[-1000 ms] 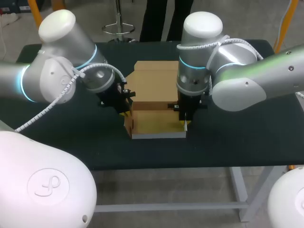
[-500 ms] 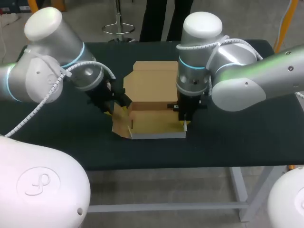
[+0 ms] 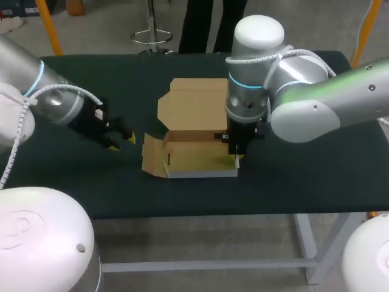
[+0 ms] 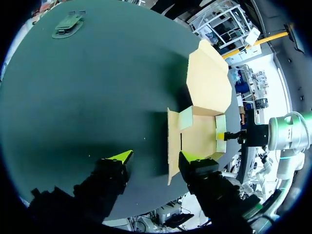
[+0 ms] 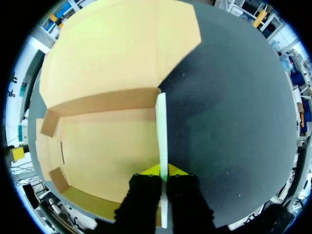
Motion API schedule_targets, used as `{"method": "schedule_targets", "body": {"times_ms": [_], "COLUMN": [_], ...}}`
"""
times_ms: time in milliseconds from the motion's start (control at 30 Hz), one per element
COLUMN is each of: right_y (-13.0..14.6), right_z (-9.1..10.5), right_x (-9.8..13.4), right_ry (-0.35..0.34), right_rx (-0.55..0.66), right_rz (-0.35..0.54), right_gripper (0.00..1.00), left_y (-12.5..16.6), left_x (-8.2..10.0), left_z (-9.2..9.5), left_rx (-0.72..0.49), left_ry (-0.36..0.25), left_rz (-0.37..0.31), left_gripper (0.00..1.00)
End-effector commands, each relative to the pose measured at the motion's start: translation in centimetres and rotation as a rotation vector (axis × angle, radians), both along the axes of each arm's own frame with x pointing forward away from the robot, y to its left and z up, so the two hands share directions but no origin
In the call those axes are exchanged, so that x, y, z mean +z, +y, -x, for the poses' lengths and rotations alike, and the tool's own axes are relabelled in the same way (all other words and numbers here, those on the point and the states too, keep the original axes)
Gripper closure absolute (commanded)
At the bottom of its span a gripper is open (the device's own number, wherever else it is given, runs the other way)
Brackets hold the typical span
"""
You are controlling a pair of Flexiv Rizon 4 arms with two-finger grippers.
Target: Assemble the packaging by folding the flat box into shape, placing the metal phone stand inside, and closing the box properly
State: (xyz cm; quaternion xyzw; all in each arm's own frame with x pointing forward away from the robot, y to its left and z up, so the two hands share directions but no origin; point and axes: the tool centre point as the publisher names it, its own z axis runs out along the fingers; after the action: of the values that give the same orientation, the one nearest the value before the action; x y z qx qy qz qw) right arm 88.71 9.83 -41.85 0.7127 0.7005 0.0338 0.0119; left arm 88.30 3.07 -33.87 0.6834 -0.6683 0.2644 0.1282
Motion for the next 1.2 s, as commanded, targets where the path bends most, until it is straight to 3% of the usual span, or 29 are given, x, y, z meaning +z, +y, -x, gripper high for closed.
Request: {"method": "schedule_targets", "body": {"times_ms": [33,167,367,1000,1200], "right_y": [0.1,0.1,0.1,0.1,0.1], "right_z": [-0.1,-0.1,-0.1,-0.1,-0.1], "right_x": [0.0,0.0,0.0,0.0,0.0], "right_ry": [0.003,0.003,0.003,0.003,0.003], "right_rx": [0.001,0.001,0.001,0.001,0.001], "right_rz": [0.002,0.002,0.002,0.002,0.002], "right_gripper": [1.00,1.00,1.00,1.00,1.00], "left_y": [0.8,1.3,1.2,0.1,-0.7], "left_x": [-0.8,-1.5,-2.9,-5.8,-6.5], "left_z": [-0.2,-0.3,-0.3,-0.6,-0.9], "left_rx": [-0.038,-0.048,-0.077,-0.086,-0.095], "left_ry": [-0.002,0.002,0.014,0.046,0.059], "left_rz": [0.134,0.170,0.221,0.277,0.286], "left_gripper": [0.57,0.61,0.82,0.72,0.73]}}
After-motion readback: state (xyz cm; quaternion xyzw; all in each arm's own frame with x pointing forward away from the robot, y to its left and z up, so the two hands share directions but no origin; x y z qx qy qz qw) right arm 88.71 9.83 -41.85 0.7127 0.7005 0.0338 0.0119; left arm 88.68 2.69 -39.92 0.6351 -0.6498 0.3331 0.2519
